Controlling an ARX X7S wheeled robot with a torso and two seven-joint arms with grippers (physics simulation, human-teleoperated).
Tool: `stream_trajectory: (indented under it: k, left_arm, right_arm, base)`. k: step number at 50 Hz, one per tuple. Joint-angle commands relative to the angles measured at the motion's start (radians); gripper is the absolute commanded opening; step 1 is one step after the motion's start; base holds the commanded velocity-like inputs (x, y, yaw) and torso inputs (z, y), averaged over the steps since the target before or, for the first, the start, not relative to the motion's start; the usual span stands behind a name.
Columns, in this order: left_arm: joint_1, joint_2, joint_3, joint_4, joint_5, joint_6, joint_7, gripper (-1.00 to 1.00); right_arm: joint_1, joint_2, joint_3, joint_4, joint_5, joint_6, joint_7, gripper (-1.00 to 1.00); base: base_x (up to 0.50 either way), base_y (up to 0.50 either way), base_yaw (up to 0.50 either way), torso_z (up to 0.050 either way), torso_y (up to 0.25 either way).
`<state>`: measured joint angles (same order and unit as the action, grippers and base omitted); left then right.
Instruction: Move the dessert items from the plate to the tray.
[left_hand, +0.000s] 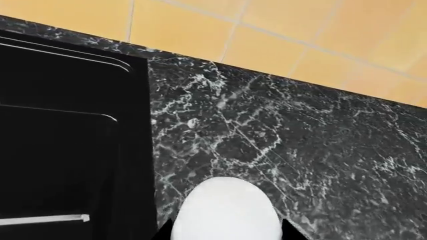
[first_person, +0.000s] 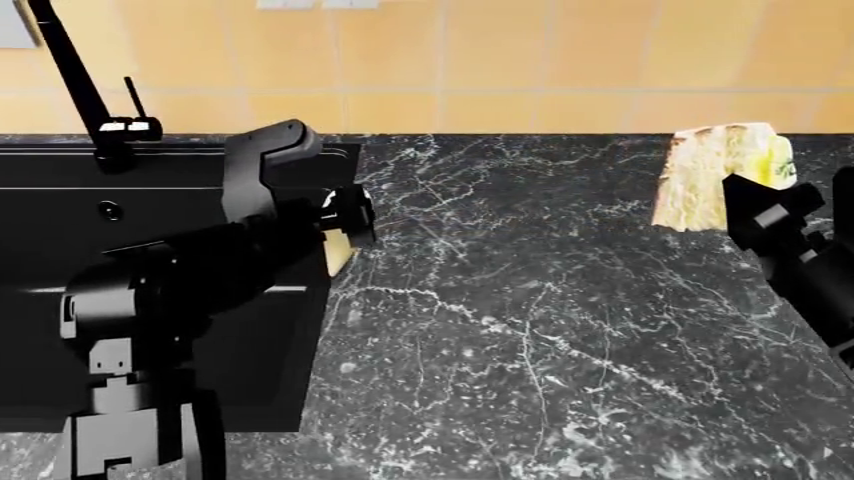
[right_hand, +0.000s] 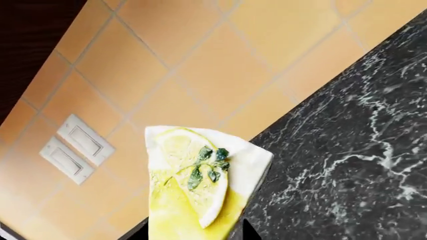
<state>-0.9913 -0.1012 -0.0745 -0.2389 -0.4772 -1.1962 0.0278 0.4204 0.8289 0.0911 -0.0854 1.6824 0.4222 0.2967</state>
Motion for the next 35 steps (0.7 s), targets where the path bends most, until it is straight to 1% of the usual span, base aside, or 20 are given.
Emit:
stream_trajectory:
  k: [1,35]
  left_arm:
    - [-0.003,-0.001,0.003,-0.003,-0.018,0.004,-0.014,-1.0]
    - [-0.017,-0.009,0.014,-0.006,-0.05,0.007,-0.036,-1.0]
  right_arm:
    - [-0.006,0.001,0.01,-0.002,-0.011,0.0,-0.013,-1.0]
    - [0.013,0.006,0.008,-0.006,-0.008,0.007,-0.006,-1.0]
  base:
    - [0.0,-0.5,0.0,0.0,0.0]
    - [0.0,-0.5,0.0,0.0,0.0]
